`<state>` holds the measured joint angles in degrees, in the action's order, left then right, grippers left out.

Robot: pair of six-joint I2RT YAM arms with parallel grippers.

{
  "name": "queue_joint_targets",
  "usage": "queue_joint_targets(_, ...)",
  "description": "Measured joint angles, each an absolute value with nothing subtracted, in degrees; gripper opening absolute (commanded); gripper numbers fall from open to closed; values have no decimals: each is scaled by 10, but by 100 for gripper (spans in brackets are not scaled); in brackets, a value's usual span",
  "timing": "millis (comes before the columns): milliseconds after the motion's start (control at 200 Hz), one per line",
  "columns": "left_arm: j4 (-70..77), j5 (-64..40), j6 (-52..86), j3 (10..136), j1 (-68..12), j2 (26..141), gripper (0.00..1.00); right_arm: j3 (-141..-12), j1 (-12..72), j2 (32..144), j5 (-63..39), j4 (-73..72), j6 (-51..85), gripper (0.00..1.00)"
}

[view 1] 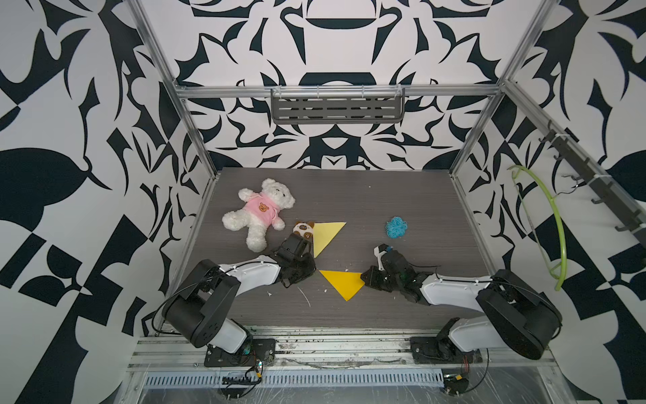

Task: Fold the square paper diagonally
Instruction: Fold the paper at the center of the board.

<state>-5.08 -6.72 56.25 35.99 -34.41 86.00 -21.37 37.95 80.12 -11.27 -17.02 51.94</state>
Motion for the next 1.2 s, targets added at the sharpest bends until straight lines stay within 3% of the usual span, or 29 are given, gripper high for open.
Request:
queue_joint_targets(130,-97,-61,559,360,-340,825,0,-214,380,801,-112,-169,519,5)
queue_joint_targets(295,-101,-55,558,387,-394,767,0,-217,380,801,-113,-164,518,5)
queue_joint_targets(675,-18,-90,573,450,-451,957,0,-217,380,799,-112,-161,517,5)
queue_joint_targets(1020,19,-91,577,430,-452,956,0,-218,380,789,-111,-142,512,9)
queue_joint_targets(1200,40,-81,583,409,-459,944,0,-236,380,750,-105,-44,502,14)
